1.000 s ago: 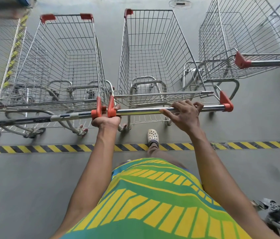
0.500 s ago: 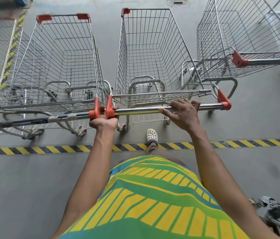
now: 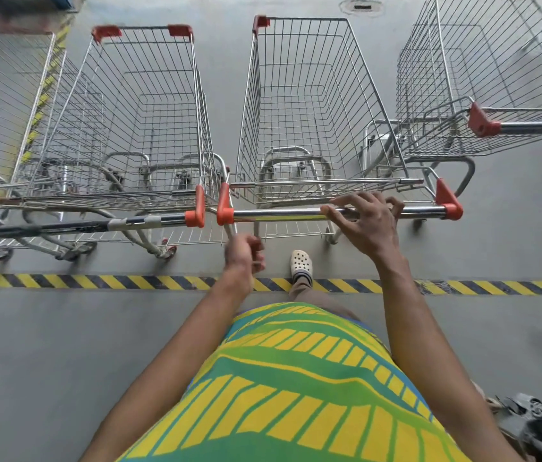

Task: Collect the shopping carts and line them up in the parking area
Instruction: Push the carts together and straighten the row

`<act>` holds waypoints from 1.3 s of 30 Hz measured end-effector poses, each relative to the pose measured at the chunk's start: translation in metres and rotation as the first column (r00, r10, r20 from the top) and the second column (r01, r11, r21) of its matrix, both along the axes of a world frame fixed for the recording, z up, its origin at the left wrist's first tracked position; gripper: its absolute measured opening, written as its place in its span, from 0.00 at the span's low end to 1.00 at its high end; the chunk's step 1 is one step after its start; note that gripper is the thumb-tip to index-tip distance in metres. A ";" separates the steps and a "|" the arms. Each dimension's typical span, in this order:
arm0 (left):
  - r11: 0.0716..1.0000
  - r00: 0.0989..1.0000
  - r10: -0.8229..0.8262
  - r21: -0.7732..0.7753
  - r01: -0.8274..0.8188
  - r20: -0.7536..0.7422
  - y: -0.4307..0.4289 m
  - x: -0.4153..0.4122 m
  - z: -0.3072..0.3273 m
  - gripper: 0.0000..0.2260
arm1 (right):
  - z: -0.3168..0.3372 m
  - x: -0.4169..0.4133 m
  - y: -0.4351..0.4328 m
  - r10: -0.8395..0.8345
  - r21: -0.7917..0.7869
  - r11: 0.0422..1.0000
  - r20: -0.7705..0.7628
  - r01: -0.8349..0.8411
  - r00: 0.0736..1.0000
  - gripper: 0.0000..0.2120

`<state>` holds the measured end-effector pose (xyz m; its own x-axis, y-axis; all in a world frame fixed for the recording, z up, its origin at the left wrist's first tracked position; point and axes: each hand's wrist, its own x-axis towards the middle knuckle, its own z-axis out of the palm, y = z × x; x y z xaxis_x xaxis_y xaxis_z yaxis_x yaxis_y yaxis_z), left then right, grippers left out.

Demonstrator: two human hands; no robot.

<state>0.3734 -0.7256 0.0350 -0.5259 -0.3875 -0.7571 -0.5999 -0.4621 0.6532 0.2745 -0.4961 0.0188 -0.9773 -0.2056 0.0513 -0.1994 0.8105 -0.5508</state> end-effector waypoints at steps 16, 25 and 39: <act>-0.295 0.630 -0.705 -0.942 0.157 0.326 0.005 -0.029 -0.042 0.20 | -0.013 -0.007 0.020 -0.056 -0.023 0.998 -0.034 0.055 0.998 0.36; -0.235 0.654 -0.712 -0.965 0.121 0.255 0.012 -0.026 -0.041 0.18 | -0.019 -0.010 0.026 -0.048 -0.010 0.999 -0.062 0.047 0.997 0.33; -0.217 0.659 -0.702 -0.962 0.163 0.270 0.014 -0.028 -0.041 0.18 | -0.018 -0.014 0.030 -0.023 -0.059 0.998 -0.063 0.019 0.998 0.29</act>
